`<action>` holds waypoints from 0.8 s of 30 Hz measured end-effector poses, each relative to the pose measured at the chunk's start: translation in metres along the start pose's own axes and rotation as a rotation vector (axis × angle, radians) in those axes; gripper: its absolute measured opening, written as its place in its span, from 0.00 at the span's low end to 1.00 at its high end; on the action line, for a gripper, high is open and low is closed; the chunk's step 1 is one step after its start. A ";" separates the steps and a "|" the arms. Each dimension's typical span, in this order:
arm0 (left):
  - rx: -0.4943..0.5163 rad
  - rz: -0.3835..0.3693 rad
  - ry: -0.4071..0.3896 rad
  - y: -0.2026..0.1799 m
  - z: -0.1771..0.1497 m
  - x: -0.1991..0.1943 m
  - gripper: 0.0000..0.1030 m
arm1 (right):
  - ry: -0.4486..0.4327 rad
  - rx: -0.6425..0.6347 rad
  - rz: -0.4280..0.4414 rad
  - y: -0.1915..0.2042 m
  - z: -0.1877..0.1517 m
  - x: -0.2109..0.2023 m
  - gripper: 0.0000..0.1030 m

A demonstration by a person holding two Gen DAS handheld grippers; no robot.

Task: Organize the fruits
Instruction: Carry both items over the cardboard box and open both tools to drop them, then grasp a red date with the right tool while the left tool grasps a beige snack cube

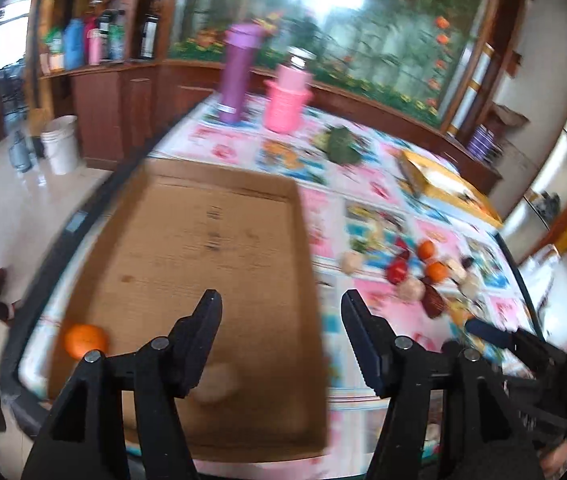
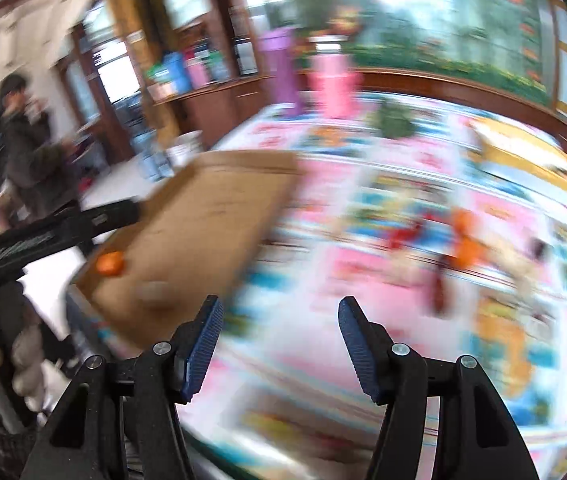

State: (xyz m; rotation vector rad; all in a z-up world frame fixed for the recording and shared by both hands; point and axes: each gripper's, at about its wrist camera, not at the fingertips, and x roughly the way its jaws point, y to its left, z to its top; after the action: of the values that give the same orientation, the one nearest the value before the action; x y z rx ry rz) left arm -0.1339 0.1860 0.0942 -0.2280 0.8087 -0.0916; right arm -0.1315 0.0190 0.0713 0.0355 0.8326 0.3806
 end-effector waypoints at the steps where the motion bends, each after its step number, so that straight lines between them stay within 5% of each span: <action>1: 0.020 -0.027 0.023 -0.014 -0.002 0.011 0.60 | -0.001 0.034 -0.044 -0.021 -0.003 -0.004 0.63; 4: 0.082 -0.090 0.084 -0.054 -0.007 0.043 0.59 | 0.015 0.162 -0.140 -0.086 -0.012 -0.015 0.62; 8: 0.102 -0.133 0.155 -0.086 -0.005 0.086 0.59 | 0.024 0.233 -0.151 -0.128 -0.012 -0.017 0.62; 12: 0.042 -0.161 0.202 -0.091 0.003 0.117 0.53 | 0.041 0.166 -0.099 -0.122 0.002 0.004 0.58; 20: -0.009 -0.188 0.232 -0.088 0.010 0.133 0.52 | 0.111 0.080 -0.050 -0.095 0.012 0.060 0.30; 24: 0.013 -0.203 0.256 -0.097 0.006 0.146 0.52 | 0.097 0.091 -0.054 -0.100 0.006 0.050 0.30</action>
State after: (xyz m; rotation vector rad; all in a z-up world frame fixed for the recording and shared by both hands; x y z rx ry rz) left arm -0.0287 0.0679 0.0186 -0.2893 1.0378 -0.3220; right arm -0.0648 -0.0568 0.0221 0.0788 0.9445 0.2949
